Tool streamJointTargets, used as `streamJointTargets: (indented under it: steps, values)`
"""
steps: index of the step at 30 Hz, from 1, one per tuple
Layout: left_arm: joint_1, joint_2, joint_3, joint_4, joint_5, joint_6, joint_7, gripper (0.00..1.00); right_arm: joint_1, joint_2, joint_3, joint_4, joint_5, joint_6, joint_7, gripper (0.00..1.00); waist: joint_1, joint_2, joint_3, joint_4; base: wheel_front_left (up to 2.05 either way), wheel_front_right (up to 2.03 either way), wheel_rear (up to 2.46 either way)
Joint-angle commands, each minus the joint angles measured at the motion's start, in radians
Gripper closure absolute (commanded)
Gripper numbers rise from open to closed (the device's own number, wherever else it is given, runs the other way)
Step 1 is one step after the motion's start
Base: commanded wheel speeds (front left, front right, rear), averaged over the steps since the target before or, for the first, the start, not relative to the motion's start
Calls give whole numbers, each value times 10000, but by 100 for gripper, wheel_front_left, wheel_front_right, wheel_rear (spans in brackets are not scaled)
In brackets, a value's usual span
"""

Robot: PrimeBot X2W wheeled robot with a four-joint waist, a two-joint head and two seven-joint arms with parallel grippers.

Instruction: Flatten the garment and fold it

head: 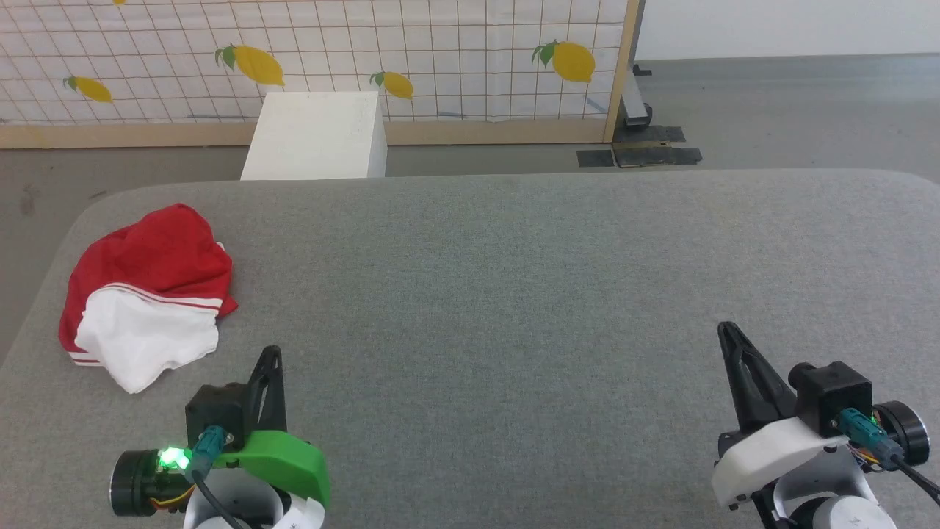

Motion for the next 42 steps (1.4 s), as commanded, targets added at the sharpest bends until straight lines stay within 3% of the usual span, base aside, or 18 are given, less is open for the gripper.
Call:
streamJointTargets:
  steps: [1,36,37,42]
  values:
    - [-177,-59,51,-26,101,-9,14,100,-188,24,16,-55,-62,-13,1,100,0,0,0,0,0,0,0]
    - [-177,-59,51,-26,101,-9,14,100,-188,24,16,-55,-62,-13,1,100,0,0,0,0,0,0,0]
    - [0,1,-1,0,1,0,0,0,0,-1,1,-1,-1,0,0,0,0,0,0,0,0,0,0]
    - [14,13,-45,2,4,3,-4,0,1,-11,1,6,-2,0,3,0,0,0,0,0,0,0,0]
